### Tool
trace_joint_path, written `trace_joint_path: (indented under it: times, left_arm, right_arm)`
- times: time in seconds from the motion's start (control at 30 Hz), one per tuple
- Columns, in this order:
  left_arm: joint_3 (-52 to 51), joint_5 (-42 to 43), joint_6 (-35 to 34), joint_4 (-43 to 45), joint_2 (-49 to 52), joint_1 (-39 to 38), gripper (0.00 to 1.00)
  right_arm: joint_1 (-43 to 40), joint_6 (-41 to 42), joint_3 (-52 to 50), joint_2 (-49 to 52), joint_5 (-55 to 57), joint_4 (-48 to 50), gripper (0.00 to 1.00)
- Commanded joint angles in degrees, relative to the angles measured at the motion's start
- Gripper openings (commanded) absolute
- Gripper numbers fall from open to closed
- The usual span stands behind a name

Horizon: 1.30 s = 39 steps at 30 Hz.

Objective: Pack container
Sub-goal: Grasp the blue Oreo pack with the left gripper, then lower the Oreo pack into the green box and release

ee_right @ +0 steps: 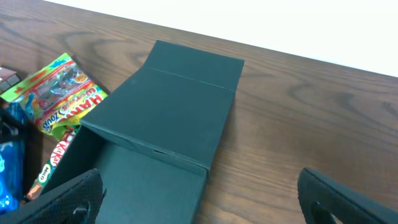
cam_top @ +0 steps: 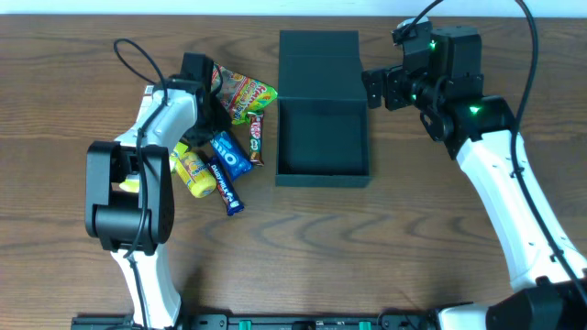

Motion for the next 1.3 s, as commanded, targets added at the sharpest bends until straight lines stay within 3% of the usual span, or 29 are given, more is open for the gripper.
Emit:
trace_joint_path:
  times: [0.0,0.2,0.27,0.37,0.77,1.27]
  left_arm:
    - [5.7,-1.97,2.29,-2.43,0.42,0.24,0.39]
    - [15.61,-3.56,2.89,-11.56,0.39,0.07,0.3]
    - [18.8,-3.19,7.28,-12.61,0.33,-0.52,0.29]
    - [23.37,-2.97,14.05,-12.76,0.31,-2.73,0.28]
    - [28.26,0.09,22.47,-6.58,0.37,-15.61,0.27]
    - [28.24,7.17,20.0,-10.03,5.31,-20.2,0.28]
  right_arm:
    - [-1.01,2.54,-0.04,0.31,1.73,0.11,0.99]
    - [-5.42,8.55,-0.04,0.31,1.81,0.11,0.99]
    - [-6.97,10.03,-0.04,0.31,1.79,0.09,0.99]
    - [-8.72,10.45,-0.04,0.31,1.4,0.07,0.99]
    - [-12.0,10.91,-0.04,0.31,1.4,-0.42,0.99]
    - [-12.5,10.84,-0.04,0.31,1.42,-0.72,0.99]
